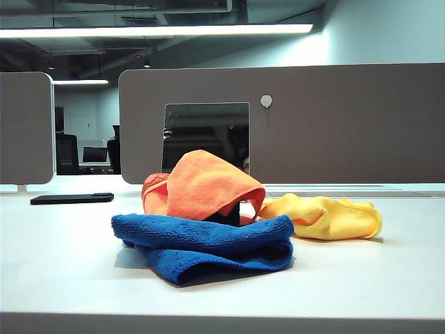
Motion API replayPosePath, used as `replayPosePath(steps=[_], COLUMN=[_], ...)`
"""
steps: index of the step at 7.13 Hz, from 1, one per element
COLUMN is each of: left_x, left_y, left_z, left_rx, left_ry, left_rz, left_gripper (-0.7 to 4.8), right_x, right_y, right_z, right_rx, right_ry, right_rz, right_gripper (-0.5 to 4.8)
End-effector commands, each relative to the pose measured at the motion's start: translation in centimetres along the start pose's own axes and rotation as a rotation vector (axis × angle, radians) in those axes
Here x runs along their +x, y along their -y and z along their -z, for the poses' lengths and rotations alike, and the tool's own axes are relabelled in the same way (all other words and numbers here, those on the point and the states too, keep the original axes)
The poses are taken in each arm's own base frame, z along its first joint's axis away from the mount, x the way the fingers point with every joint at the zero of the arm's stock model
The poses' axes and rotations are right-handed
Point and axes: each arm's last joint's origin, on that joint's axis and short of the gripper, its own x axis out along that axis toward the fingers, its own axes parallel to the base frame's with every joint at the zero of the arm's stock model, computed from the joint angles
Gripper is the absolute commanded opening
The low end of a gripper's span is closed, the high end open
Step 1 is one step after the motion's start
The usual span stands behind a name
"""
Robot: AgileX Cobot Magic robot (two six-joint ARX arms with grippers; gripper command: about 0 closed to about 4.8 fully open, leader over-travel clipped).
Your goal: Pick up a rag that is the same color as the top surface of the Rubik's Cube and cover the cube with it.
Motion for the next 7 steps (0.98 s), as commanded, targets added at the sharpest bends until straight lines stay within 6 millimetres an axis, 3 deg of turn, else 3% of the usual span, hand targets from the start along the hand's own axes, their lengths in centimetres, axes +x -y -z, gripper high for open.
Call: replayPosePath(steps=[1,5,7], left_x=[0.0,-0.2,-0.4], left_y=[0.1,-0.1,-0.4], left_z=[-0.4,-1.7,-2.7], left_rx=[0.027,-0.011,-0.067], left_ry=[0.043,0.176,0.275], left_rz=[0.029,0.032,-0.046], left_gripper=[-0.06,-0.06,-0.06], right_x=[0.0,0.0,-0.1], right_y=[0.0,0.0,-0.2], right_z=[-0.1,-0.3,-1.2], right_rx=[0.004,0.005,-0.005], right_ry=[0.011,0.032,0.128], right_rz=[-0.007,-0.017,-0.070], right_gripper=[-0.05,-0.05,-0.05])
